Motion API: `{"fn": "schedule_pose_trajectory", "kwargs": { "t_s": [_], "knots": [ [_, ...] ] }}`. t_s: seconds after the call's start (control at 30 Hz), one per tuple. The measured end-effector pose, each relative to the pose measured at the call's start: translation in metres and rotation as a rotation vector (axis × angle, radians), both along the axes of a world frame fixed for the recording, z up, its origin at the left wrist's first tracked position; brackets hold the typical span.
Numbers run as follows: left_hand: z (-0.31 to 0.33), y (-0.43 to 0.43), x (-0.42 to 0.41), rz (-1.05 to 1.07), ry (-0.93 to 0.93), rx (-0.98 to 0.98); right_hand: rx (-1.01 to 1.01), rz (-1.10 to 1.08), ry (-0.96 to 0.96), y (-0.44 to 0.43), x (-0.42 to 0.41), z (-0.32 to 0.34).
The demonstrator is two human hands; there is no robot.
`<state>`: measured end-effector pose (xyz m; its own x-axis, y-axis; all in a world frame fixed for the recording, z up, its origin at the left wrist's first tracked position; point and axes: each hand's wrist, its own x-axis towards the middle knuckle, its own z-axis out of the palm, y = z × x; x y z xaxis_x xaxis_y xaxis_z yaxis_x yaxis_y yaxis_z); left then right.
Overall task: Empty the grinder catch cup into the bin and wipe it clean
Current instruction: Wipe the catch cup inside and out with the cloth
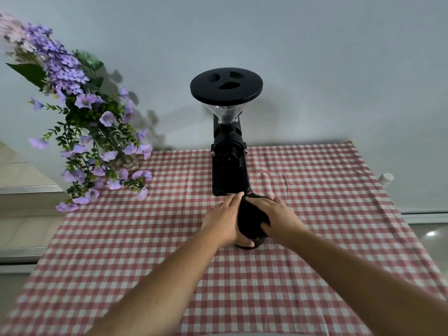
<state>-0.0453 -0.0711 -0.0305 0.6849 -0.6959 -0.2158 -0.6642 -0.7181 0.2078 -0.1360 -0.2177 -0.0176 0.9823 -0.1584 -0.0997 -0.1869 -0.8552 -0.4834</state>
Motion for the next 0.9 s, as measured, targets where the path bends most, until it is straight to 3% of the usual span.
{"fn": "schedule_pose_trajectory", "kwargs": {
  "t_s": [0.13,0.3,0.4,0.53,0.77,0.9],
  "knots": [
    [0.005,0.000,-0.001,-0.007,-0.017,0.004,0.179,-0.009,-0.078,0.025,-0.006,-0.010],
    [0.006,0.000,-0.002,-0.010,-0.058,-0.019,0.204,0.110,-0.151,0.025,-0.037,-0.020],
    [0.006,0.000,-0.001,-0.012,-0.019,-0.005,0.031,0.185,-0.120,0.001,-0.023,-0.012],
    [0.005,0.000,-0.001,0.008,-0.008,0.017,-0.143,0.122,0.025,-0.018,-0.008,0.003],
    [0.002,0.000,-0.001,-0.011,-0.042,-0.019,0.184,-0.231,0.133,0.036,-0.049,-0.018],
    [0.002,-0.001,0.001,-0.009,-0.006,0.011,0.281,-0.090,0.307,-0.002,-0.035,0.019]
  ]
}}
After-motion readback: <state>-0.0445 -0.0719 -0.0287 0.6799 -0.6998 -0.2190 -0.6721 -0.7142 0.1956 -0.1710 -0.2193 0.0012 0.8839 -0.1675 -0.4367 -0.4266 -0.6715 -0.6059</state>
